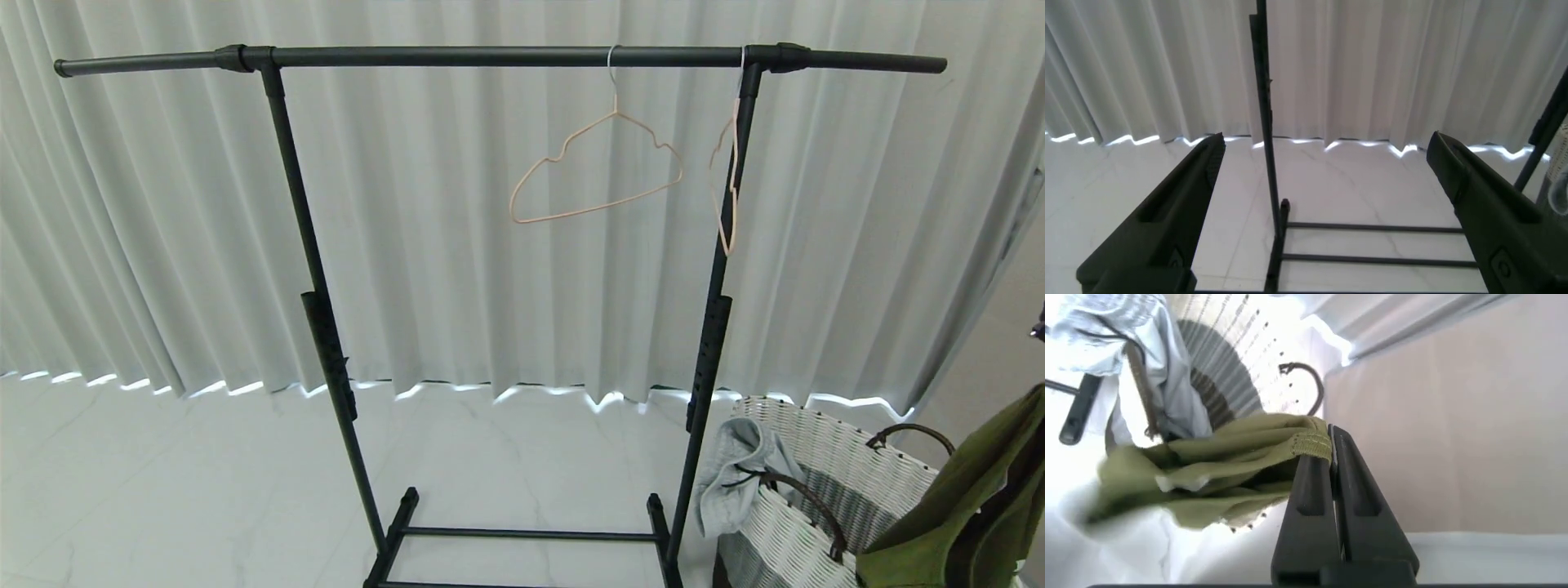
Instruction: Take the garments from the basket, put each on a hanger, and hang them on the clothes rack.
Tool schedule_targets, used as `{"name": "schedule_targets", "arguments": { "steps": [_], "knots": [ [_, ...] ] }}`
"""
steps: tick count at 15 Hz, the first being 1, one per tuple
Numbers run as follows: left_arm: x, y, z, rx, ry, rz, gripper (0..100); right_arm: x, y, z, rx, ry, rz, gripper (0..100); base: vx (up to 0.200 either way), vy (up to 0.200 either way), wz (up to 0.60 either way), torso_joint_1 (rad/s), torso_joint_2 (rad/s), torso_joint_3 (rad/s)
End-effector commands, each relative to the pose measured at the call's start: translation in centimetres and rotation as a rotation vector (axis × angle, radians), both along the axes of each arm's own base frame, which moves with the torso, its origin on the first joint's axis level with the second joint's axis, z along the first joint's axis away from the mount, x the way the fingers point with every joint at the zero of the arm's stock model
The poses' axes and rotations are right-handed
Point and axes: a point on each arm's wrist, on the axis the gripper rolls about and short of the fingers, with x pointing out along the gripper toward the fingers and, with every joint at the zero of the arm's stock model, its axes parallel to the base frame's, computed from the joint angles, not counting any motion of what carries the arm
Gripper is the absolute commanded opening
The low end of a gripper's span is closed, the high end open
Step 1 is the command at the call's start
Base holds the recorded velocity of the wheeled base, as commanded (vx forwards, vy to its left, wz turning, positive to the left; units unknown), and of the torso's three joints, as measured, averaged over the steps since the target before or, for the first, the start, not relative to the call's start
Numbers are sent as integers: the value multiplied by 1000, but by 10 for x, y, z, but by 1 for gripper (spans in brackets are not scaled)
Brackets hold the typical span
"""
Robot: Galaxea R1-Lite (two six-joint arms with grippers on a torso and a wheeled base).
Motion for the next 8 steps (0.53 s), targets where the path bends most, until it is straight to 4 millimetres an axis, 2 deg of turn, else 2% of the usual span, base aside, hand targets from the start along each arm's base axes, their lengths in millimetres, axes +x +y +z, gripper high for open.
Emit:
{"name": "schedule_targets", "arguments": {
  "steps": [1,8],
  "knots": [
    [0,0,0,-1,2,0,100,-12,5,7,-1,-47,35,0,0,0,0,0,0,0],
    [0,0,0,-1,0,0,100,-11,13,6,-20,-44,69,0,0,0,0,0,0,0]
  ]
}}
